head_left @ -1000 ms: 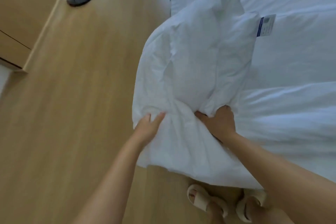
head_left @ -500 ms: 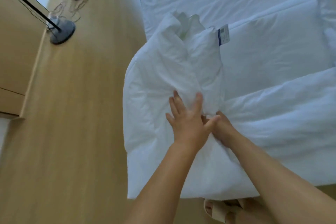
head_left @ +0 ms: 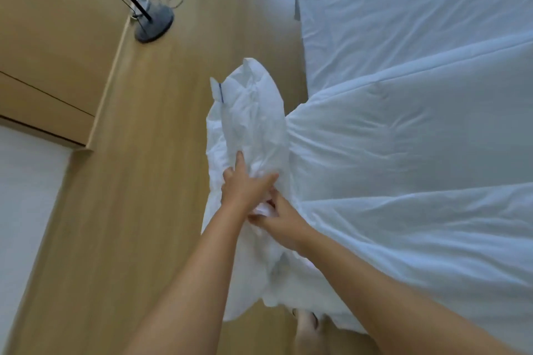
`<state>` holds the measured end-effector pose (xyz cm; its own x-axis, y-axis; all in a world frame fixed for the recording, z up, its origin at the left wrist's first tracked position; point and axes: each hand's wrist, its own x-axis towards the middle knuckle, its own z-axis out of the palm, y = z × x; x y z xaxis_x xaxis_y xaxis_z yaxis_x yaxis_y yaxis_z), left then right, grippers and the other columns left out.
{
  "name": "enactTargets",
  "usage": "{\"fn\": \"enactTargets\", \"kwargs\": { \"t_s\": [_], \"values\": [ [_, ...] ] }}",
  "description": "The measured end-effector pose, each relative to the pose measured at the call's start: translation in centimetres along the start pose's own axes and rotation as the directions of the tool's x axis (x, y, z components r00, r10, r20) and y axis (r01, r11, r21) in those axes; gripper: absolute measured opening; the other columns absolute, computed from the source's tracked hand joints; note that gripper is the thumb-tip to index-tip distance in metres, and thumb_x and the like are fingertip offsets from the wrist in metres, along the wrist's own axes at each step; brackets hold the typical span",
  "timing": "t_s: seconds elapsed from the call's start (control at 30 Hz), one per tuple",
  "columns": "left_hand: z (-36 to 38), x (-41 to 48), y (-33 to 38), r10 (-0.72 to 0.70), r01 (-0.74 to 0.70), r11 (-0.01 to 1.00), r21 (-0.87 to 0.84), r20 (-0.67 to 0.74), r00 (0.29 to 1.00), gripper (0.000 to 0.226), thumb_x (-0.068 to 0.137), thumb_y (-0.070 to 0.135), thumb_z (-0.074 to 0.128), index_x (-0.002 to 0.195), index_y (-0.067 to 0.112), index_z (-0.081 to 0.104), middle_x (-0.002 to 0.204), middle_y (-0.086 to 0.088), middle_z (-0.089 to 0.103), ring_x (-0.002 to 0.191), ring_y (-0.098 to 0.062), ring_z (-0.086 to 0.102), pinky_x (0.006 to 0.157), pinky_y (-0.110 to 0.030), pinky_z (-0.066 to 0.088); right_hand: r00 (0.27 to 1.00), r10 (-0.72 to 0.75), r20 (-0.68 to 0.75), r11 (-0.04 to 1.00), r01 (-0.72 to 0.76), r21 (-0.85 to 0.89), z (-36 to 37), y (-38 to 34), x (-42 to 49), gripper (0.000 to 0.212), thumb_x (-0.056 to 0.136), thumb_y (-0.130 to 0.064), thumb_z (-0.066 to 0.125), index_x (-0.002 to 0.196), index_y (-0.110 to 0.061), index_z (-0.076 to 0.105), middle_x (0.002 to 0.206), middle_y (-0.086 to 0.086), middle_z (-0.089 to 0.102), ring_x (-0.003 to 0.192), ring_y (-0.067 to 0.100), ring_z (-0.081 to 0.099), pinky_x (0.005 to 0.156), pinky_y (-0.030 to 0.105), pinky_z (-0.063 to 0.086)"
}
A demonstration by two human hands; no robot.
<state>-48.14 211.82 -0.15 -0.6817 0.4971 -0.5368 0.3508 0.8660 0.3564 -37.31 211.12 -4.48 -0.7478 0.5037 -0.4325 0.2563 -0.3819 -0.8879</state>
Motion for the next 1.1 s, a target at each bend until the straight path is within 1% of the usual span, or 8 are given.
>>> {"fn": "enactTargets", "kwargs": {
  "t_s": [0.2, 0.43, 0.53, 0.67, 0.83, 0.9, 0.97, 1.1],
  "values": [
    [2.5, 5.4, -6.5, 0.205, -0.184, 0.978, -0.094, 0.319, 0.925, 0.073, 0.088, 0.043, 0.059, 0.149, 0.026, 0.024, 0.155, -0.001, 0.026, 0.14, -0.019, 0.028, 0.108, -0.032, 0.028, 0.87, 0.125, -0.477, 0.979, -0.185, -0.081, -1.5, 3.2, 4.1, 0.044, 0.089, -0.02, 0.06, 0.132, -0.013, 0.051, 0.119, 0.002, 0.055, 0.111, 0.015, 0.052, 0.089, 0.023, 0.037],
    [9.5, 3.4, 0.7, 0.456, -0.58, 0.814, -0.014, 0.634, 0.625, 0.063, 0.093, 0.035, 0.055, 0.148, 0.024, 0.027, 0.152, -0.002, 0.031, 0.137, -0.021, 0.033, 0.108, -0.031, 0.029, 0.372, 0.28, -0.885, 0.859, -0.509, 0.058, -11.7, 7.2, -2.8, 0.041, 0.089, -0.019, 0.056, 0.128, -0.008, 0.052, 0.13, 0.012, 0.05, 0.119, 0.029, 0.047, 0.097, 0.032, 0.038],
    [12.8, 1.8, 4.2, 0.49, -0.746, 0.664, 0.058, 0.719, 0.493, 0.065, 0.092, 0.035, 0.055, 0.149, 0.024, 0.025, 0.153, -0.002, 0.027, 0.137, -0.022, 0.033, 0.108, -0.031, 0.028, 0.036, 0.358, -0.933, 0.765, -0.585, 0.271, -14.3, 8.8, -6.1, 0.05, 0.085, -0.026, 0.059, 0.131, -0.011, 0.048, 0.138, 0.012, 0.039, 0.125, 0.034, 0.037, 0.101, 0.044, 0.034],
    [17.1, -1.4, 6.4, 0.461, -0.896, 0.418, 0.15, 0.815, 0.351, 0.083, 0.086, 0.049, 0.06, 0.151, 0.021, 0.017, 0.156, -0.003, 0.019, 0.141, -0.022, 0.024, 0.112, -0.036, 0.026, -0.33, 0.482, -0.811, 0.766, -0.29, 0.573, -16.1, 10.5, -9.9, 0.073, 0.079, -0.026, 0.066, 0.14, -0.014, 0.029, 0.147, 0.01, 0.025, 0.13, 0.033, 0.027, 0.103, 0.046, 0.031],
    [22.4, -5.7, 7.2, 0.362, -0.947, 0.177, 0.268, 0.877, 0.316, 0.118, 0.073, 0.067, 0.061, 0.149, 0.015, -0.013, 0.158, -0.01, -0.01, 0.146, -0.03, -0.007, 0.114, -0.05, 0.017, -0.227, 0.683, -0.695, 0.722, 0.352, 0.595, -19.1, 10.3, -9.8, 0.077, 0.08, -0.026, 0.071, 0.142, -0.009, 0.027, 0.131, 0.003, 0.046, 0.115, 0.022, 0.051, 0.09, 0.028, 0.04],
    [23.6, -5.7, 8.8, 0.422, -0.934, 0.244, 0.261, 0.839, 0.344, 0.092, 0.083, 0.04, 0.062, 0.148, 0.01, 0.005, 0.153, -0.014, 0.02, 0.141, -0.032, 0.021, 0.108, -0.042, 0.034, -0.145, 0.657, -0.739, 0.711, 0.443, 0.545, -20.9, 9.3, -8.7, 0.047, 0.081, -0.02, 0.07, 0.122, -0.01, 0.05, 0.116, 0.003, 0.061, 0.104, 0.021, 0.059, 0.087, 0.029, 0.046],
    [23.4, -4.2, 11.2, 0.535, -0.9, 0.396, 0.181, 0.751, 0.387, 0.04, 0.082, 0.011, 0.051, 0.121, 0.015, 0.041, 0.11, -0.004, 0.057, 0.103, -0.028, 0.056, 0.076, -0.033, 0.05, -0.028, 0.645, -0.764, 0.644, 0.558, 0.524, -22.2, 7.8, -7.7, 0.032, 0.081, -0.015, 0.068, 0.11, -0.017, 0.055, 0.106, 0.001, 0.065, 0.098, 0.02, 0.062, 0.086, 0.031, 0.05],
    [20.8, -0.1, 16.5, 0.639, -0.893, 0.434, 0.119, 0.658, 0.398, 0.019, 0.074, 0.002, 0.041, 0.076, 0.021, 0.04, 0.067, 0.005, 0.052, 0.057, -0.012, 0.049, 0.043, -0.022, 0.029, 0.066, 0.69, -0.721, 0.485, 0.697, 0.528, -25.0, 5.1, -6.1, 0.036, 0.081, -0.016, 0.068, 0.112, -0.02, 0.05, 0.104, -0.001, 0.063, 0.095, 0.017, 0.062, 0.085, 0.038, 0.053]
  ]
}}
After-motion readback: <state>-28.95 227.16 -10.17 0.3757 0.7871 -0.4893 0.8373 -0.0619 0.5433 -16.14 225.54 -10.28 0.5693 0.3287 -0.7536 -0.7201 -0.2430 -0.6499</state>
